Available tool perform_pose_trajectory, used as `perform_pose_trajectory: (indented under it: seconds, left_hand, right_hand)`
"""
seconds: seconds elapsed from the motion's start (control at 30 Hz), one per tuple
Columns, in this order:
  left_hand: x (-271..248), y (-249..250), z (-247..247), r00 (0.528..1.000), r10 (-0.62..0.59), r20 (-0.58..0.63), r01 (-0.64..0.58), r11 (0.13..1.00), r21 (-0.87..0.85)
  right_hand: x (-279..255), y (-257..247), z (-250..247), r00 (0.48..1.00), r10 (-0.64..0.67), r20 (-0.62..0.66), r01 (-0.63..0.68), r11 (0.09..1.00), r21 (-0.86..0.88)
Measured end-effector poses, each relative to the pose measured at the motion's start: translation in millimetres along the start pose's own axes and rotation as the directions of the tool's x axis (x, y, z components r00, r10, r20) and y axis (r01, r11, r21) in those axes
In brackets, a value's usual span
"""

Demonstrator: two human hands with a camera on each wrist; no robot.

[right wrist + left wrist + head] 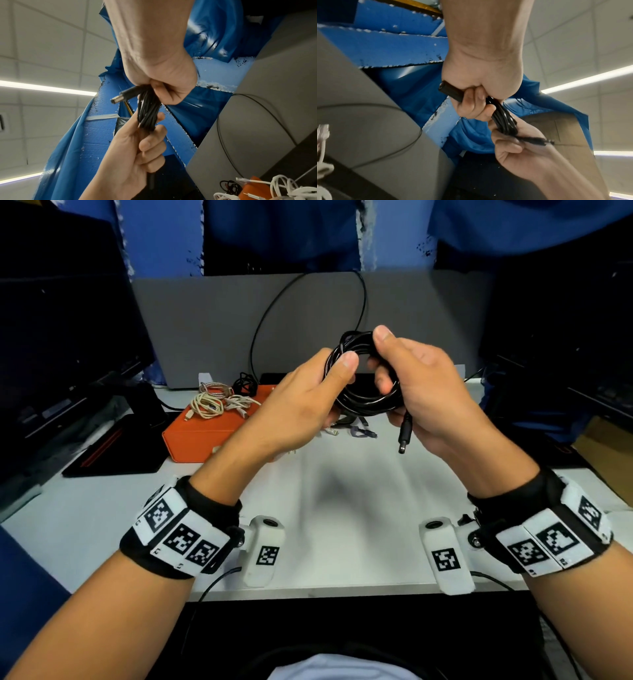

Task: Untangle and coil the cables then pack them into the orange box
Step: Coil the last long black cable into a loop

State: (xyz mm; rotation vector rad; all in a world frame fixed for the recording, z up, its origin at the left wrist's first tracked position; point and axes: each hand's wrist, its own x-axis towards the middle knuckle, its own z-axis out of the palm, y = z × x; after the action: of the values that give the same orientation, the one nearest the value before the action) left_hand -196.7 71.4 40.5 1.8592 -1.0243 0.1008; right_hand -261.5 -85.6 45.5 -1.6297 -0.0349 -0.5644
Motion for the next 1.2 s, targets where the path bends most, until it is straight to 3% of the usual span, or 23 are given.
perform_pose_trajectory:
  seconds: [0.17, 0.3, 0.37, 0.6, 0.73, 0.83, 0.9, 1.07, 1.2]
  left_hand:
    - [-0.2, 1.2, -12.2, 0.991, 0.119, -0.058, -0.103, 0.97, 0.219]
    - [-1.6, 1.2, -24.0, 0.987, 0.141, -0.081, -0.111, 0.947, 0.3]
    - [-2.8, 0.5, -27.0, 0.987, 0.139, -0.077, -0.108, 0.941, 0.32]
    - [-3.1, 0.9, -24.1, 0.989, 0.134, -0.055, -0.109, 0.939, 0.327]
    - [-3.2, 1.2, -23.7, 0.99, 0.135, -0.048, -0.115, 0.946, 0.302]
    - [-3.5, 1.6, -17.7, 0.99, 0.138, 0.001, -0.134, 0.961, 0.241]
    - [-5.7, 4.3, -12.0, 0.991, 0.131, 0.031, -0.135, 0.968, 0.212]
    - [-4.5, 5.9, -14.7, 0.989, 0.151, 0.009, -0.149, 0.971, 0.188]
    - [-2.2, 2.4, -25.3, 0.986, 0.165, -0.029, -0.154, 0.961, 0.231]
  right_hand:
    - [3.2, 1.3, -4.6, 0.985, -0.057, 0.16, 0.06, 0.998, -0.014]
    - [5.2, -2.5, -31.6, 0.905, -0.026, 0.424, 0.044, 0.998, -0.034]
    - [6.3, -3.6, -41.9, 0.875, -0.03, 0.483, 0.082, 0.993, -0.087]
    - [12.3, -8.1, -51.3, 0.895, -0.002, 0.447, 0.129, 0.959, -0.254]
    - [17.6, -7.1, -54.5, 0.948, -0.055, 0.314, 0.174, 0.915, -0.364]
    - [22.8, -1.8, -48.0, 0.973, -0.225, 0.049, 0.23, 0.934, -0.275]
    - [23.6, 3.4, -38.1, 0.973, -0.228, -0.044, 0.22, 0.966, -0.138]
    - [19.3, 10.3, -22.6, 0.997, -0.014, 0.07, -0.007, 0.958, 0.288]
    - [15.3, 10.1, -14.1, 0.981, 0.052, 0.187, -0.13, 0.891, 0.436]
